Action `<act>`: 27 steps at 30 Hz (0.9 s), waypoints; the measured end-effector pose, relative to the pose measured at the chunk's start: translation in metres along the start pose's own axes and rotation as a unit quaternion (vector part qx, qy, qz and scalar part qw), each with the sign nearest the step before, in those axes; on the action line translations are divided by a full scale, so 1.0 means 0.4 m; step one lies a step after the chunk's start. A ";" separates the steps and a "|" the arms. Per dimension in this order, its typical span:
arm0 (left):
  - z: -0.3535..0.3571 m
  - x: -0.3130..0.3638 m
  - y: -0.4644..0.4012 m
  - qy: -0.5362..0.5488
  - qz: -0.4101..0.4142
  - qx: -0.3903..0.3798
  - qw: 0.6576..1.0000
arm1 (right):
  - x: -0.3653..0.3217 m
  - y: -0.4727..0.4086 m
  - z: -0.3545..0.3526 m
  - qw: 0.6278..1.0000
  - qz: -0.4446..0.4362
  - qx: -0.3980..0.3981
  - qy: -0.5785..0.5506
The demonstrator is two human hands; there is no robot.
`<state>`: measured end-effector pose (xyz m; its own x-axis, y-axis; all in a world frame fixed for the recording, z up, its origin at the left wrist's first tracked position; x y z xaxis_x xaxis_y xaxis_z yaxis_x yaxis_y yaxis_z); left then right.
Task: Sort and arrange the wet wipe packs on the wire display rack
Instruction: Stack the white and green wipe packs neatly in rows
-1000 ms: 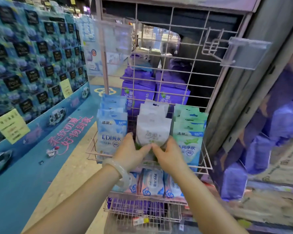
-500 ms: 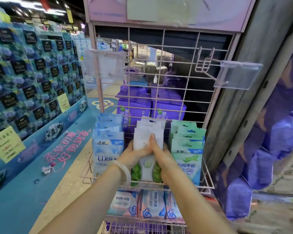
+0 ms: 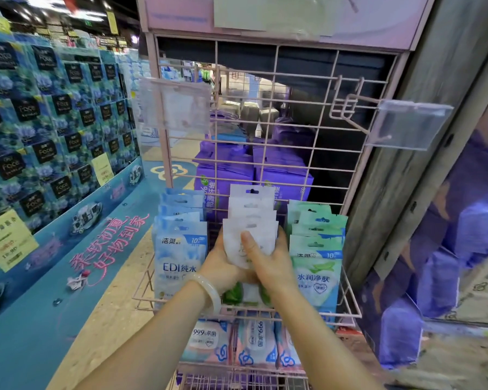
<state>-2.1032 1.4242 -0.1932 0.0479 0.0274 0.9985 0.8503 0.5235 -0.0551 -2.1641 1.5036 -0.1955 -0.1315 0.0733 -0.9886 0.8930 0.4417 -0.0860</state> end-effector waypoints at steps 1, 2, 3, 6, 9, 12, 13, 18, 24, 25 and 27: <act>-0.002 -0.003 0.002 -0.011 -0.010 -0.001 1.000 | 0.003 0.001 -0.001 1.000 0.006 0.001 0.016; -0.005 -0.006 0.007 -0.025 -0.018 0.005 1.000 | 0.004 0.006 -0.001 1.000 0.013 -0.003 0.028; -0.010 -0.009 0.014 -0.037 -0.028 0.012 0.999 | 0.006 0.013 -0.003 0.999 0.024 -0.012 0.032; -0.024 -0.005 0.058 -0.018 -0.073 0.011 0.997 | -0.018 0.045 -0.022 0.998 0.026 -0.045 0.034; -0.043 0.017 0.123 -0.007 -0.039 -0.007 0.999 | -0.074 0.111 -0.050 0.995 -0.056 -0.054 0.062; -0.097 0.036 0.177 0.021 0.004 0.014 1.000 | -0.130 0.204 -0.028 0.974 -0.190 -0.038 0.116; -0.130 0.038 0.186 0.027 0.016 0.057 0.998 | -0.136 0.233 -0.004 0.965 -0.220 -0.055 0.128; -0.294 0.025 0.197 -0.086 0.047 0.305 0.947 | -0.070 0.234 0.073 0.910 -0.277 -0.127 0.280; -0.301 -0.031 0.174 -0.211 -0.043 0.218 0.952 | 0.009 0.143 0.057 0.846 -0.130 -0.054 0.514; -0.292 -0.027 0.173 -0.229 -0.025 0.222 0.947 | 0.009 0.145 0.056 0.849 -0.128 -0.040 0.511; -0.274 -0.017 0.170 -0.253 0.006 0.227 0.940 | 0.007 0.145 0.051 0.848 -0.133 -0.018 0.513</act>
<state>-1.9883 1.3664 -0.2040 -0.2975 0.3769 0.8772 0.5343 0.8272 -0.1742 -2.1040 1.5113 -0.2059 -0.6477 0.6983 -0.3048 0.7618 0.5898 -0.2678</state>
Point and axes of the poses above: each hand's wrist, its own y-axis away from the middle knuckle, its own z-axis out of the palm, x = y × z, the point moved 4 cm from there along -y, towards the middle knuckle, and after that the axes turned 2 degrees about y, right-handed, at the moved point
